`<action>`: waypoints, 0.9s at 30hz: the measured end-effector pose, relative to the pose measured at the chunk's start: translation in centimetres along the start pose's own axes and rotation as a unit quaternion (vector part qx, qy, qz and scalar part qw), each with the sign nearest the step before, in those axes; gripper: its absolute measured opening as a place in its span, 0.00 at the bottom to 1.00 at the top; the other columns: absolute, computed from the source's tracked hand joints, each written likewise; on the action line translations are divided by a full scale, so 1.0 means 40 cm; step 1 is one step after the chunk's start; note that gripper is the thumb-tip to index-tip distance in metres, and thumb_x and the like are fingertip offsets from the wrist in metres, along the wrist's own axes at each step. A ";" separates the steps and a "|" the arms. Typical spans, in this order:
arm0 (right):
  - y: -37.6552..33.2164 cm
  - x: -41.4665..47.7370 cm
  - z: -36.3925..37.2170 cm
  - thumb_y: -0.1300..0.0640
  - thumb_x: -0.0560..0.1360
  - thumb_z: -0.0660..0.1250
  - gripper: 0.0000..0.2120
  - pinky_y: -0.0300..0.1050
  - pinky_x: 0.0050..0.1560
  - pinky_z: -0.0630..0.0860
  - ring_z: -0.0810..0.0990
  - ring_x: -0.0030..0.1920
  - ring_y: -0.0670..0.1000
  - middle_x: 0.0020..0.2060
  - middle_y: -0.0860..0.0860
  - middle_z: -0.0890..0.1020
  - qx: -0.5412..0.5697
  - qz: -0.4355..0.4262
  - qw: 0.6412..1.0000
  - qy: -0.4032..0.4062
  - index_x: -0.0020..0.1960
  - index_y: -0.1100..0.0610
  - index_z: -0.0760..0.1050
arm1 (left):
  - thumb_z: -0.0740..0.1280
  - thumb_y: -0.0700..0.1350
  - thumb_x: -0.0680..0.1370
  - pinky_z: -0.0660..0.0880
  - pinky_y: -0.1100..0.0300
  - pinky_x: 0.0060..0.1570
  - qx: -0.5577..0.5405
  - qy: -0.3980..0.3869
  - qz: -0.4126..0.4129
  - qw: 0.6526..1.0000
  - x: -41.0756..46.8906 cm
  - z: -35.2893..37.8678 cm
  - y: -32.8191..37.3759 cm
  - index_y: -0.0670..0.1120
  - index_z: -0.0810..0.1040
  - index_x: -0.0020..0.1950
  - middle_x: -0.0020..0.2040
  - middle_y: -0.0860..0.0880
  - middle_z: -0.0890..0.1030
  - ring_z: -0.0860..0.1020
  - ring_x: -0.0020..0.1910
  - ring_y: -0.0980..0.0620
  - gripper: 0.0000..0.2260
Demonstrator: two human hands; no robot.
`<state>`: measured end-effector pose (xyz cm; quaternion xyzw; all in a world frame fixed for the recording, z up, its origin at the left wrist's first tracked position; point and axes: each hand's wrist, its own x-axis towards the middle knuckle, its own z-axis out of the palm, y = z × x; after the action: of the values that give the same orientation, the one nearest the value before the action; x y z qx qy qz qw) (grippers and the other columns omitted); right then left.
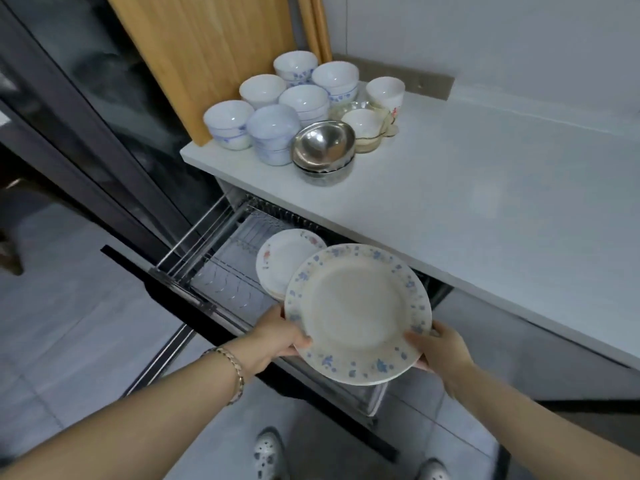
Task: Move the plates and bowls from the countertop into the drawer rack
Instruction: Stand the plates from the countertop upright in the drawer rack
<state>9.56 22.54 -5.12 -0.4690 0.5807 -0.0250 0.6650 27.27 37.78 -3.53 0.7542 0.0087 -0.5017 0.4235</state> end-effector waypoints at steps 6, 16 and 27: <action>0.053 0.040 0.301 0.68 0.76 0.64 0.17 0.52 0.53 0.77 0.79 0.52 0.60 0.57 0.63 0.79 0.054 0.050 0.997 0.036 0.64 0.66 0.71 | 0.66 0.25 0.71 0.78 0.53 0.49 0.053 0.013 -0.016 0.998 0.137 -0.254 -0.013 0.41 0.70 0.59 0.55 0.42 0.79 0.76 0.52 0.46 0.21; 0.070 0.251 0.557 0.66 0.73 0.66 0.16 0.54 0.49 0.78 0.79 0.47 0.59 0.47 0.59 0.78 0.065 0.078 0.991 0.085 0.61 0.61 0.74 | 0.69 0.28 0.70 0.79 0.50 0.54 0.182 -0.009 -0.080 0.980 0.443 -0.431 0.006 0.42 0.76 0.49 0.55 0.44 0.80 0.77 0.59 0.43 0.13; 0.030 0.626 0.708 0.62 0.73 0.65 0.16 0.64 0.53 0.79 0.80 0.47 0.67 0.44 0.65 0.81 0.053 0.101 0.976 0.188 0.61 0.57 0.76 | 0.76 0.39 0.66 0.77 0.53 0.59 0.369 -0.003 -0.033 0.929 0.919 -0.450 0.044 0.42 0.76 0.59 0.57 0.46 0.81 0.79 0.58 0.47 0.23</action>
<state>39.60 25.57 -27.88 -0.3593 0.7373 -0.0764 0.5670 59.80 33.16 -28.03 0.8551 -0.1530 -0.4855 0.0986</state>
